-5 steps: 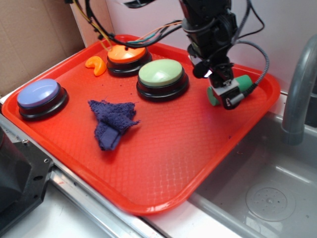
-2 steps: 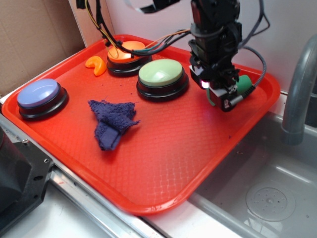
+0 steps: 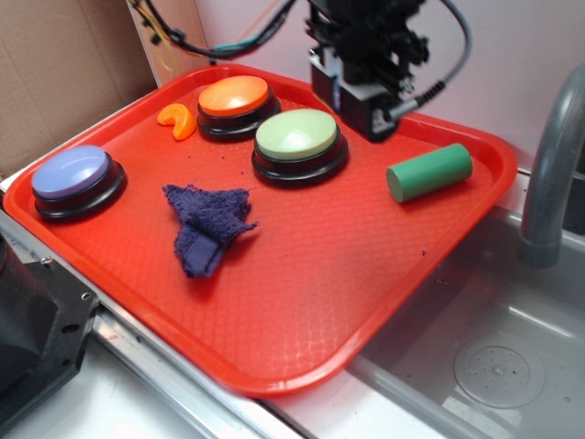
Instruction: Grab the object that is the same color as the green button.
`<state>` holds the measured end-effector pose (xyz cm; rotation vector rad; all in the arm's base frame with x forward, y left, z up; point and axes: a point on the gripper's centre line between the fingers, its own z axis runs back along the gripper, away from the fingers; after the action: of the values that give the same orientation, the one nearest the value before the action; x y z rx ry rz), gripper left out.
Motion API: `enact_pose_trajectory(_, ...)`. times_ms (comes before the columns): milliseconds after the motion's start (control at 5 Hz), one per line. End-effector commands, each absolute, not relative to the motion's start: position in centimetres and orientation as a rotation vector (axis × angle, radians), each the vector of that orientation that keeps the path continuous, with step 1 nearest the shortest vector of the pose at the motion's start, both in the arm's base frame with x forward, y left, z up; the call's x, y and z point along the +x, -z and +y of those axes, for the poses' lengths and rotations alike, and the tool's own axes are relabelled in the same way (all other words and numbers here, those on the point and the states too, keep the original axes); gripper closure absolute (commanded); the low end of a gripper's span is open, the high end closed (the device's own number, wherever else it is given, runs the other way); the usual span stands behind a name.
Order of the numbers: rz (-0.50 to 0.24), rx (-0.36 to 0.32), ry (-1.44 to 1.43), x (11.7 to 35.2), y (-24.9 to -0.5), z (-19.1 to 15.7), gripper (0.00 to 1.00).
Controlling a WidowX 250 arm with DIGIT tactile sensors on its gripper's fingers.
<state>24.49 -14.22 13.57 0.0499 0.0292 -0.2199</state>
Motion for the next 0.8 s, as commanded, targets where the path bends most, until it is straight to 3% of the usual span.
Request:
enact_pose_trajectory(0, -0.215, -0.02, 0.327, 28.7, -12.9, -13.5, 0.0)
enact_pose_trajectory(200, -0.257, -0.085, 0.385, 30.8, -9.6, -13.5, 0.0)
enact_pose_trajectory(400, -0.205, -0.118, 0.383, 31.9, -7.1, -13.4, 0.0)
enact_pose_trajectory(600, -0.156, -0.101, 0.4, 32.3, -5.6, -13.7, 0.0)
